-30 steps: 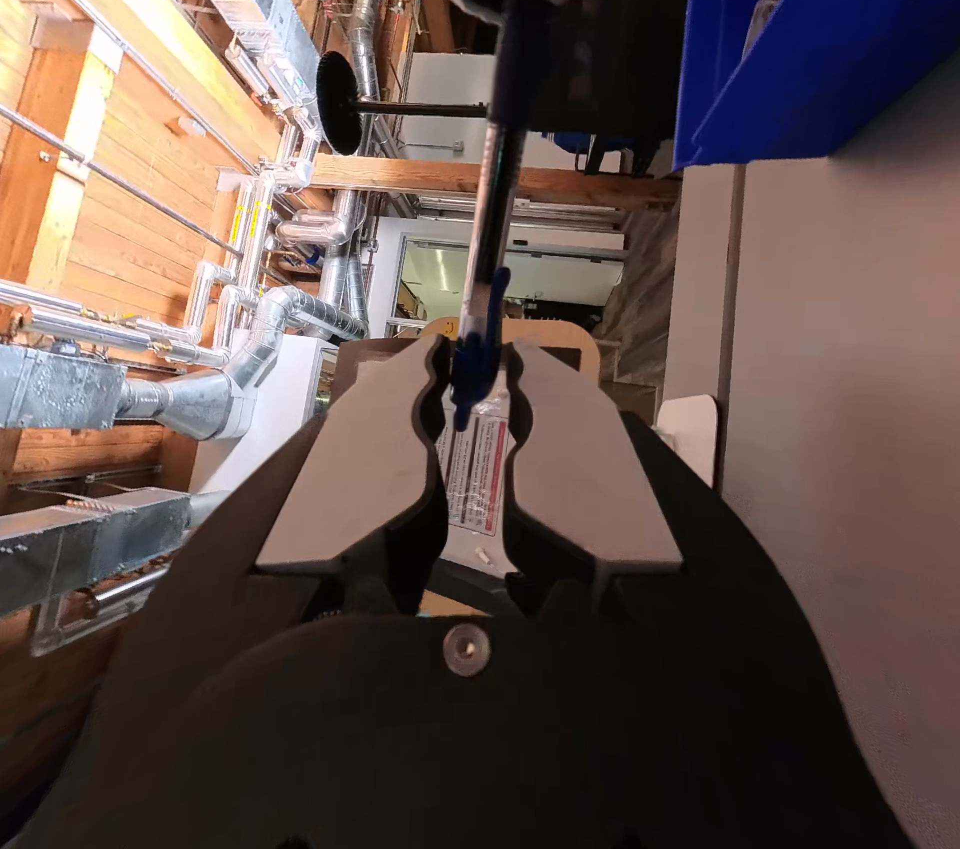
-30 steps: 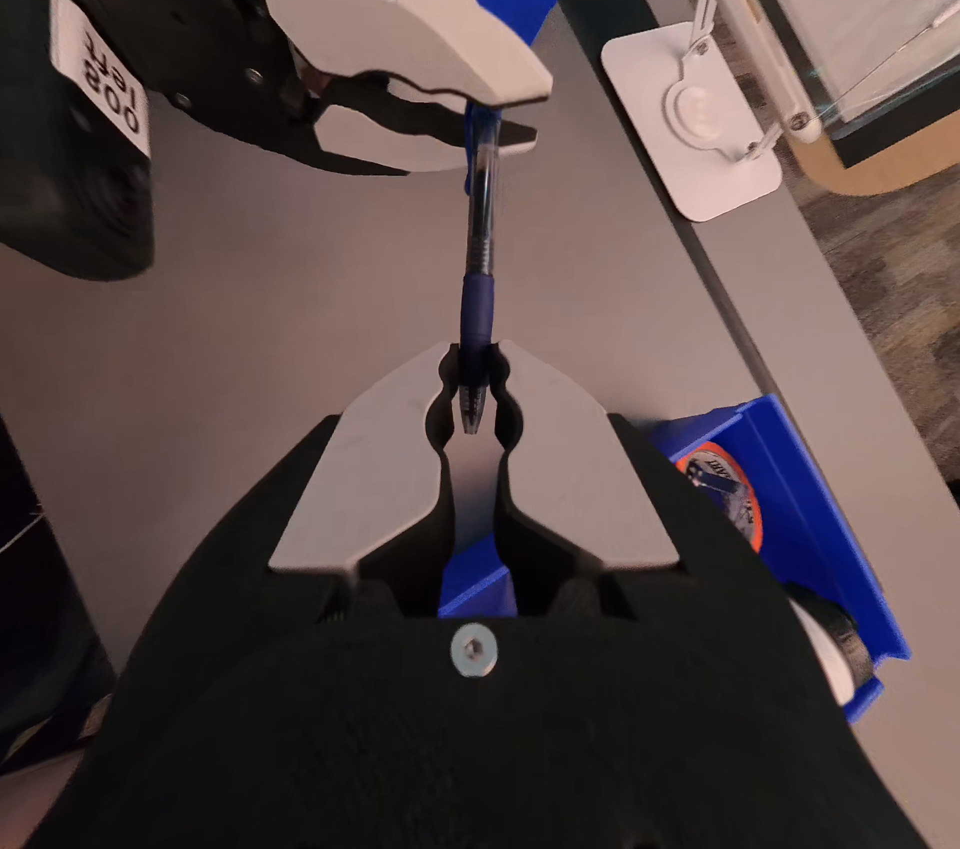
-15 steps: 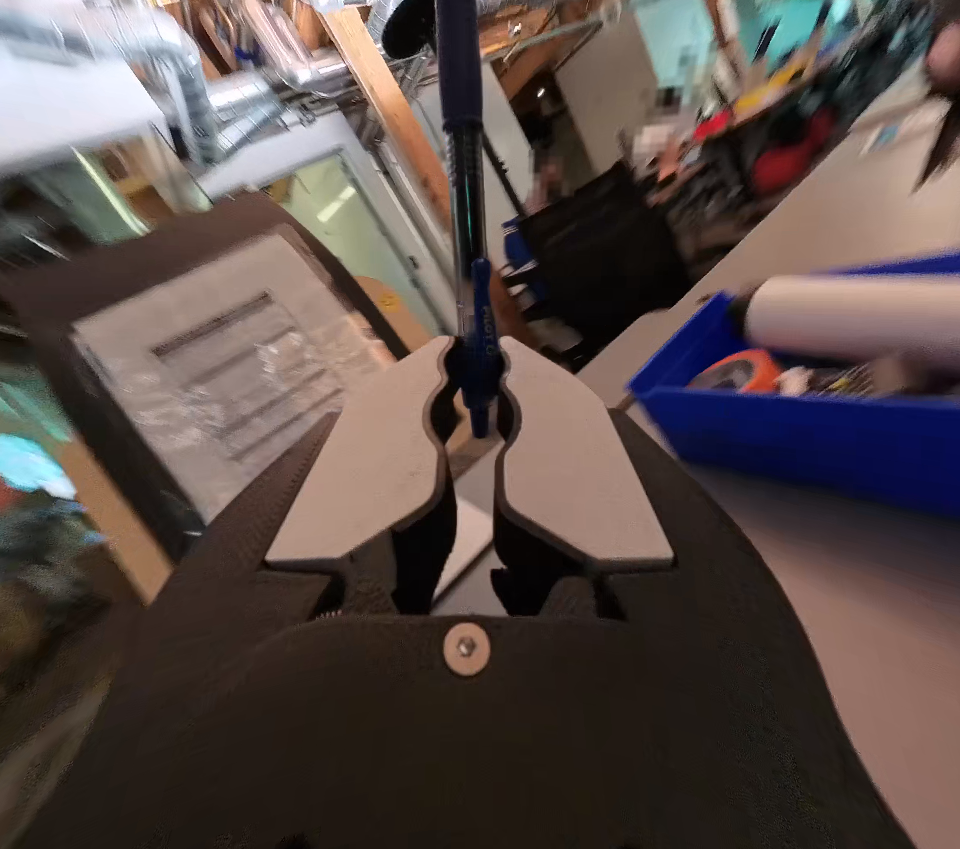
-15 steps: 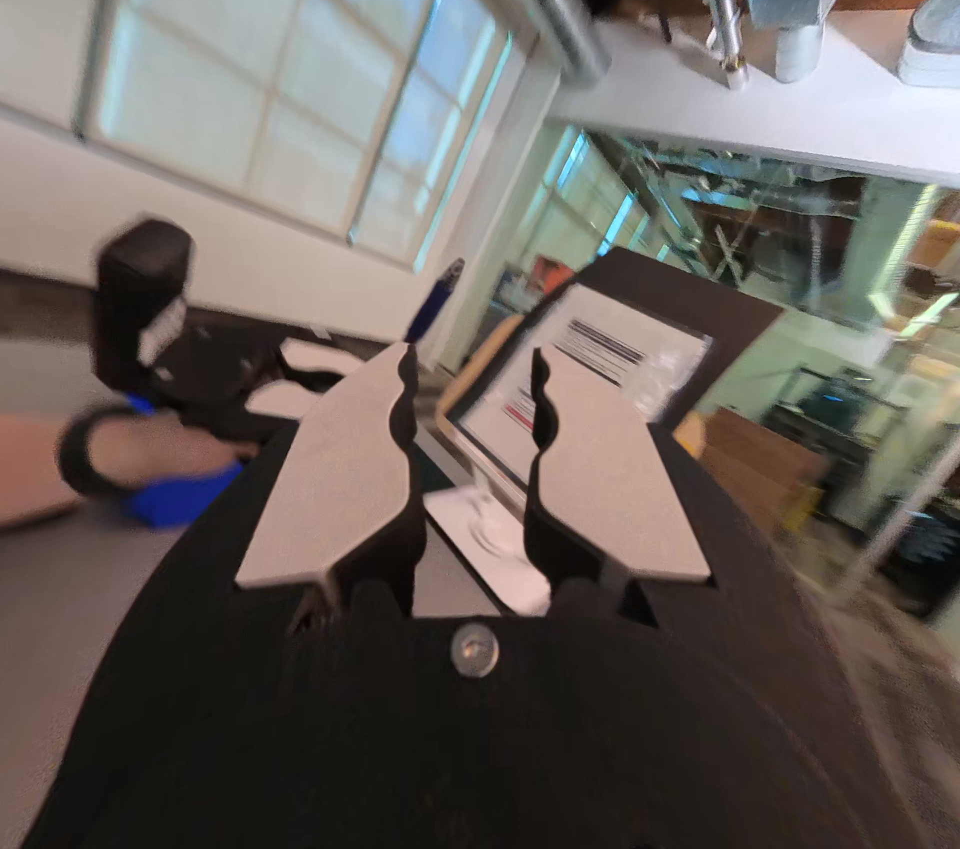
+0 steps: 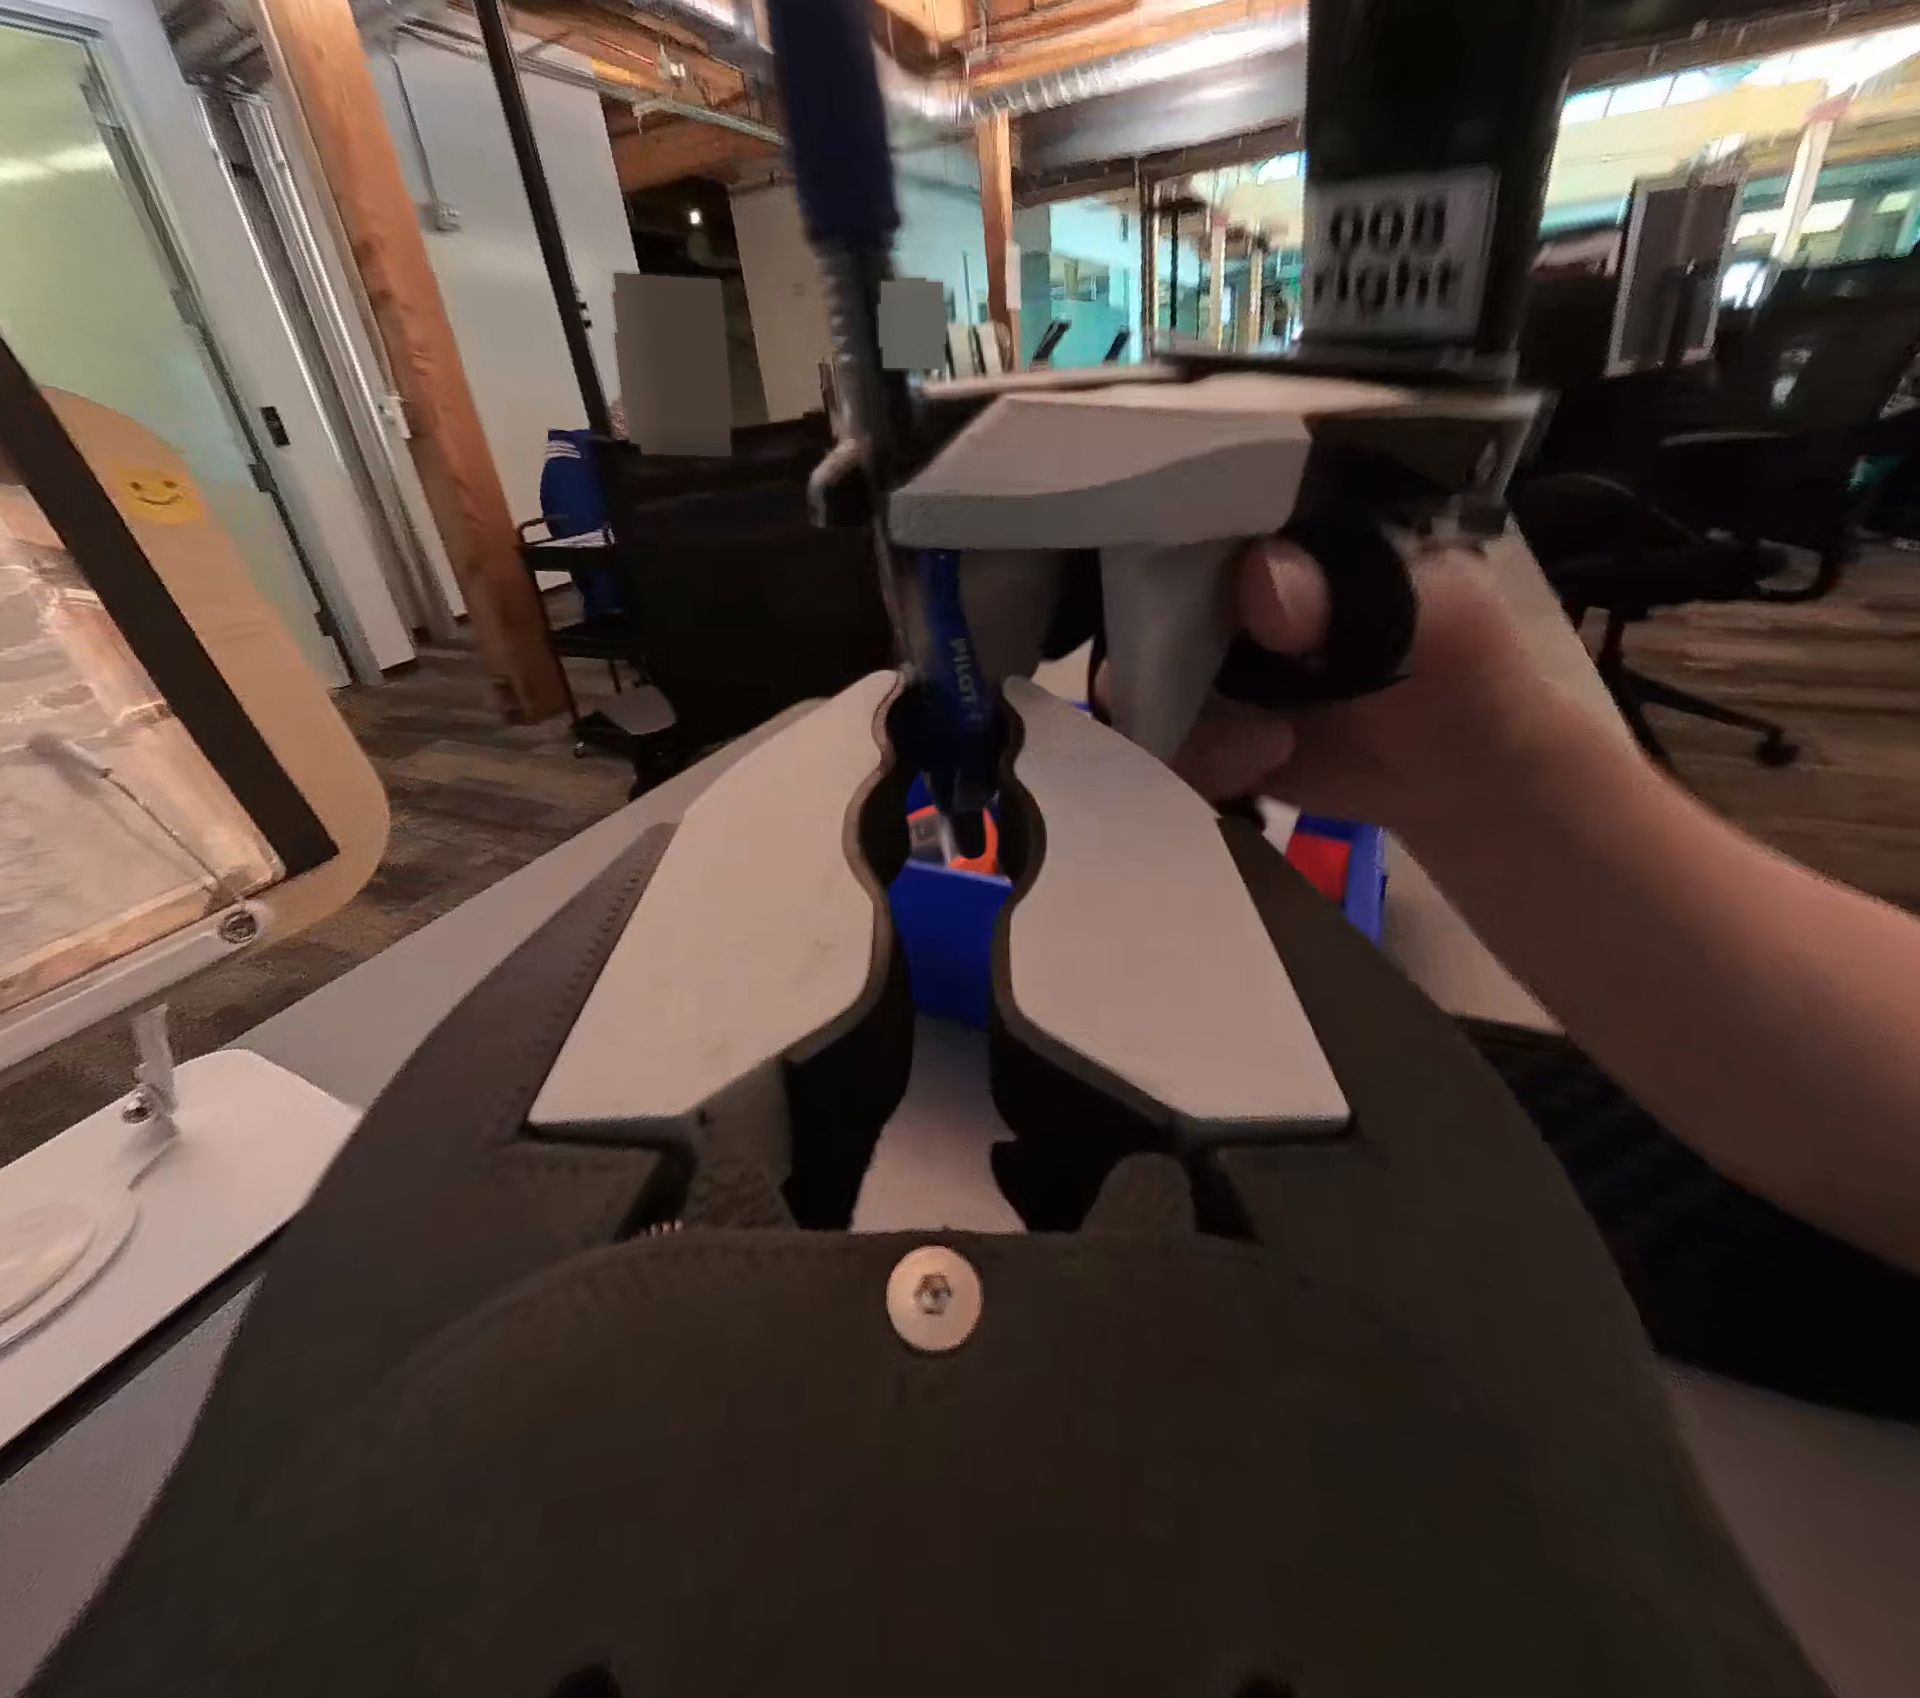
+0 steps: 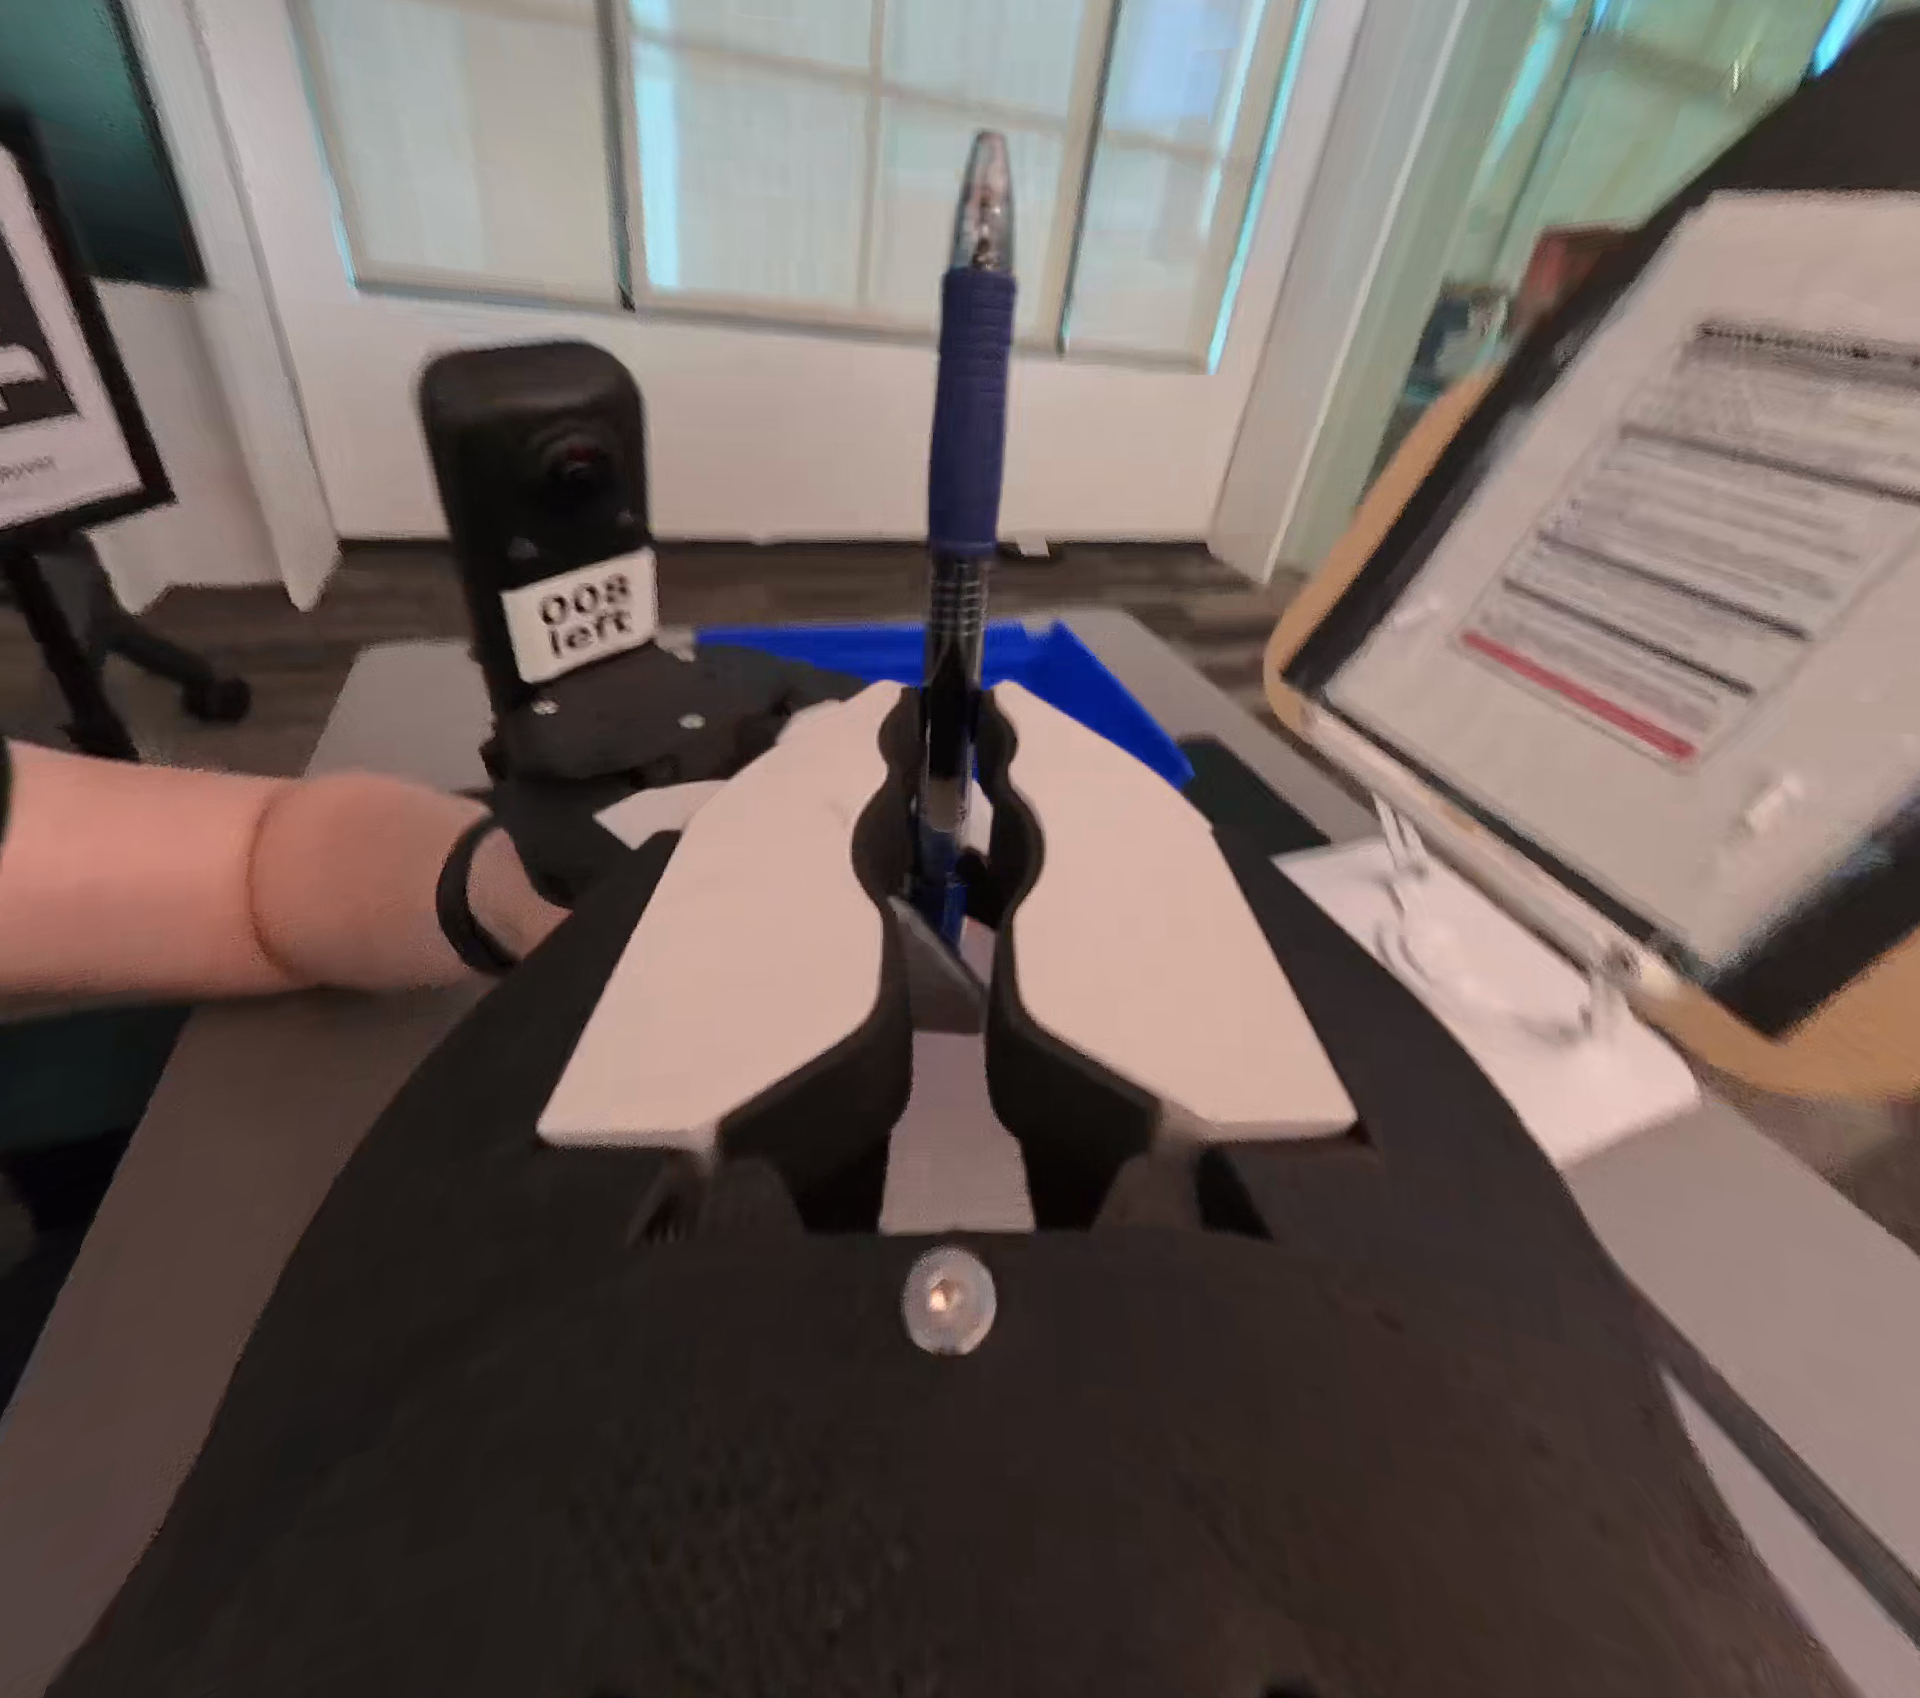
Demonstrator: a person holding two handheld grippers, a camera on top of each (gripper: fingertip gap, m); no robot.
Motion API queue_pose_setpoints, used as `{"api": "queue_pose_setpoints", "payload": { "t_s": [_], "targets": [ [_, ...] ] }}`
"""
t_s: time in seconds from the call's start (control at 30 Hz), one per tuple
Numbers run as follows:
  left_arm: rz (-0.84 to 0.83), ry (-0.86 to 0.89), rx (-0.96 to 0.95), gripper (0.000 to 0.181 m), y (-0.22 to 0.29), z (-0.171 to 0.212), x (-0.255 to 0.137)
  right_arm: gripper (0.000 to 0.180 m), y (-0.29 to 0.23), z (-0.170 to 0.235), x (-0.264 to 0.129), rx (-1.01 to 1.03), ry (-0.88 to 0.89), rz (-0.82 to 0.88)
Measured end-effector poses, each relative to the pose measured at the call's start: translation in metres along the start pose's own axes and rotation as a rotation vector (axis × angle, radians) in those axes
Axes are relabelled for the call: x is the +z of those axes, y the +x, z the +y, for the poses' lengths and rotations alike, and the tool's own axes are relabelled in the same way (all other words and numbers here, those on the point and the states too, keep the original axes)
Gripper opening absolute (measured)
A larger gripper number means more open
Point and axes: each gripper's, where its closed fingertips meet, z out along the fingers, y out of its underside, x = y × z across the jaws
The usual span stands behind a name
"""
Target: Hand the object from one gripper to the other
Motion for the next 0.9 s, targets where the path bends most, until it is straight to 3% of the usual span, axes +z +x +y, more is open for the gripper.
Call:
{"api": "queue_pose_setpoints", "payload": {
  "t_s": [0.1, 0.17, 0.27, 0.4, 0.5, 0.7, 0.8, 0.9],
  "targets": [
    [-0.022, -0.129, 0.07, 0.054, -0.007, 0.018, 0.005, 0.011, 0.033, 0.02, -0.016, -0.092, -0.2, 0.194],
    [-0.058, -0.197, 0.129, 0.064, -0.015, 0.024, 0.004, 0.011, 0.057, 0.04, -0.037, -0.226, -0.407, 0.326],
    [-0.155, -0.131, 0.342, 0.045, -0.027, 0.01, -0.004, 0.011, 0.068, 0.08, -0.068, -0.262, -0.723, 0.346],
    [-0.219, -0.168, 0.858, 0.033, -0.018, 0.013, -0.007, 0.011, 0.029, 0.12, -0.078, 0.1, -0.886, 0.081],
    [-0.17, -0.315, 1.109, 0.033, -0.011, 0.043, -0.003, 0.012, 0.022, 0.139, -0.087, 0.225, -0.994, 0.055],
    [-0.148, -0.51, 1.444, 0.028, -0.014, 0.094, 0.003, 0.011, -0.004, 0.151, -0.083, 0.332, -1.074, -0.041],
    [-0.161, -0.54, 1.504, 0.027, -0.016, 0.104, 0.006, 0.011, -0.008, 0.153, -0.08, 0.339, -1.095, -0.045],
    [-0.174, -0.546, 1.525, 0.005, -0.018, 0.106, 0.006, 0.013, -0.015, 0.151, -0.077, 0.32, -1.099, -0.089]
  ]
}}
